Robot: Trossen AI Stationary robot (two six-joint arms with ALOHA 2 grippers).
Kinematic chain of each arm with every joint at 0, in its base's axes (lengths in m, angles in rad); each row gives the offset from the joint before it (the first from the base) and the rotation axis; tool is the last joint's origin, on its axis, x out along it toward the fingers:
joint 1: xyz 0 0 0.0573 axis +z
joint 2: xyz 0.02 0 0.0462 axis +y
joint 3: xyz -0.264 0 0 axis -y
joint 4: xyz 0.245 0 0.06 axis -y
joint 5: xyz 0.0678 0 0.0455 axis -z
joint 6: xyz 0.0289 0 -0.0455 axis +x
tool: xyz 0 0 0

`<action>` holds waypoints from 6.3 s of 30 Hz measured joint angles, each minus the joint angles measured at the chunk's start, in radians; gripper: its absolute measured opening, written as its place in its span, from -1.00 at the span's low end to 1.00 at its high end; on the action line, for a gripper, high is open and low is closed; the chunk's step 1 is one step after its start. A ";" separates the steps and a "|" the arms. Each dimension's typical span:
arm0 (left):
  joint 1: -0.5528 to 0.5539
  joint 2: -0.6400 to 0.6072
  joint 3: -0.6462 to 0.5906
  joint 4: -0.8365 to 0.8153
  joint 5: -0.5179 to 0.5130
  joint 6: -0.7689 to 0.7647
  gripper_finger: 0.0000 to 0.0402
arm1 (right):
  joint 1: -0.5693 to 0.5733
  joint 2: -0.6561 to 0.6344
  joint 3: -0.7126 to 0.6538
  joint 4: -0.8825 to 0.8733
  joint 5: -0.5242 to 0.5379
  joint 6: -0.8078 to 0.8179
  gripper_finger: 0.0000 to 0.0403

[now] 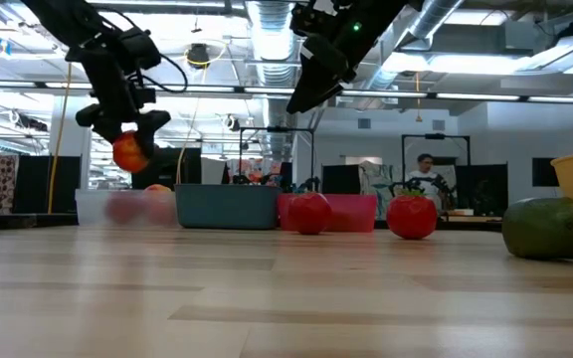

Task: Sort produce into baskets
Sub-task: Put the orange tomato into the top transparent bin, then put the red tomato into the top transparent bin

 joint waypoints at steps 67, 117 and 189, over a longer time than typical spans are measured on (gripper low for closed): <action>-0.053 0.178 0.004 -0.080 -0.085 0.152 0.82 | 0.000 0.001 0.000 0.000 0.002 0.000 0.91; -0.164 0.178 0.162 0.012 0.262 0.238 0.82 | -0.096 0.036 -0.009 -0.062 0.006 0.511 0.91; -0.508 0.175 0.162 0.143 0.569 0.657 0.82 | -0.211 0.075 0.000 0.087 -0.695 0.606 0.64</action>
